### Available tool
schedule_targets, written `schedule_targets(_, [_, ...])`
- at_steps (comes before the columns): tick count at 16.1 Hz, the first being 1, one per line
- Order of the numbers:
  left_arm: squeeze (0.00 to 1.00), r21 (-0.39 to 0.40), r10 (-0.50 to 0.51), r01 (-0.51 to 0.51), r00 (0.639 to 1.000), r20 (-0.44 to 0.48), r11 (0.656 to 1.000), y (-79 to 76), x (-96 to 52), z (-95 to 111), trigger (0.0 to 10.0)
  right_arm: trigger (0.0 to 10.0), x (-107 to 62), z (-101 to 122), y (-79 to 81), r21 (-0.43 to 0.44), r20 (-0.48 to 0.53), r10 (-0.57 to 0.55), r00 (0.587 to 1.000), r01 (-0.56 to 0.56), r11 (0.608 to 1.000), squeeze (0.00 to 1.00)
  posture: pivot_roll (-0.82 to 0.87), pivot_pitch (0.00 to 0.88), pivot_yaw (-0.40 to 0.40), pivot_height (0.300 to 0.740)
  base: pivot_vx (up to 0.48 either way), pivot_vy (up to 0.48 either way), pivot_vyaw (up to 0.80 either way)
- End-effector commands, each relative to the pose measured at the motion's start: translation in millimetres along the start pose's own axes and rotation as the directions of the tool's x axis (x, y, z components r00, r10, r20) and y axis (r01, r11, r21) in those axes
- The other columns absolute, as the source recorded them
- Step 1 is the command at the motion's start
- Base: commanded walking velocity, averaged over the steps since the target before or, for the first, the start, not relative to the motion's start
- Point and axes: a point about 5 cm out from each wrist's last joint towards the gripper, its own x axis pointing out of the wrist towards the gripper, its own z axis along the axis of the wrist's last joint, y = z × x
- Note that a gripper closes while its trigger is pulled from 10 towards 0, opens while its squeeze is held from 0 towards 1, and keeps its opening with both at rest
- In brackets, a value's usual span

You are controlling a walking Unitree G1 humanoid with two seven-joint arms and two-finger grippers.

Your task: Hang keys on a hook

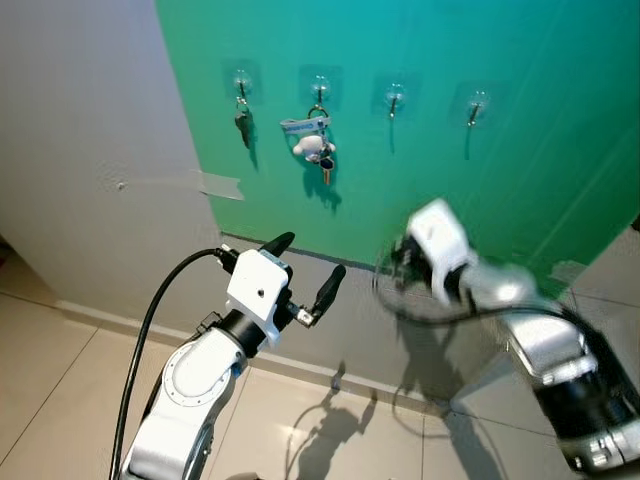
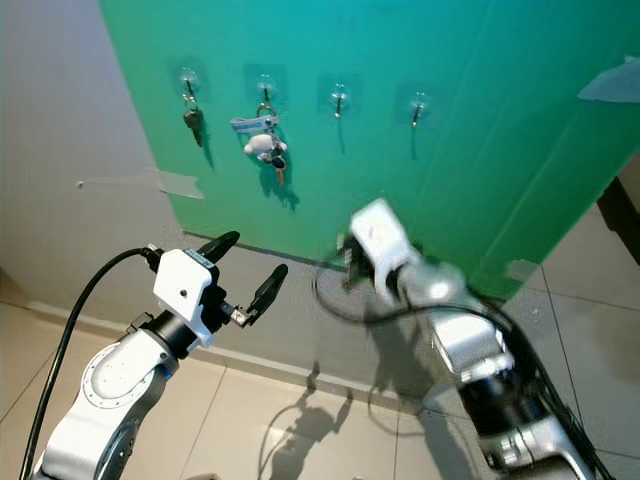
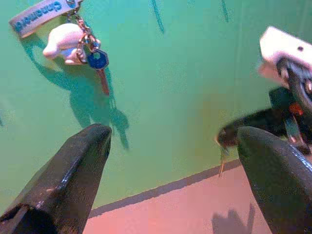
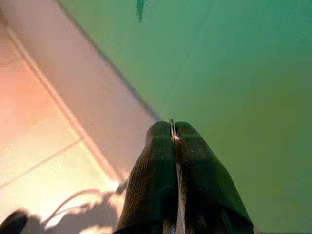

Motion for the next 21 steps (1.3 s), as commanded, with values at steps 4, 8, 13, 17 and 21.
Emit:
schedule_targets(4, [0.00, 0.007, -0.019, 0.019, 1.000, 0.003, 1.000, -3.0, -0.7, 2.7, 10.0, 10.0, -7.2, 18.2, -1.5, -0.006, 0.048, 0.019, 0.999, -0.019, 1.000, 0.00, 0.05, 0.000, -0.008, 0.740, 0.000, 0.000, 0.00])
schedule_targets(8, [0.00, 0.015, -0.019, 0.019, 1.000, -0.012, 1.000, -0.6, -3.8, 0.4, 10.0, 10.0, -13.7, 28.4, -7.7, 0.045, 0.102, 0.020, 0.995, -0.025, 0.999, 0.00, 0.05, 0.000, -0.012, 0.740, 0.000, 0.000, 0.00])
schedule_targets(13, [0.00, 0.010, -0.030, 0.031, 0.999, -0.031, 0.999, 0.5, -8.6, -1.6, 10.0, 10.0, -31.4, 81.4, -34.6, 0.296, 0.400, -0.161, 0.902, 0.039, 0.954, 0.00, 0.05, 0.000, -0.009, 0.740, 0.000, 0.000, 0.00])
schedule_targets(17, [0.00, 0.006, -0.043, 0.043, 0.999, -0.029, 0.999, -2.6, -7.8, -0.6, 10.0, 10.0, -38.4, 100.1, -37.5, 0.335, 0.466, -0.181, 0.866, 0.017, 0.942, 0.00, 0.05, 0.000, -0.007, 0.740, 0.000, 0.000, 0.00])
schedule_targets(21, [0.00, 0.004, -0.044, 0.045, 0.999, -0.027, 0.999, -3.1, -7.4, -0.1, 10.0, 10.0, -38.7, 107.6, -35.8, 0.335, 0.483, -0.180, 0.857, 0.009, 0.942, 0.00, 0.05, 0.000, -0.007, 0.740, 0.000, 0.000, 0.00])
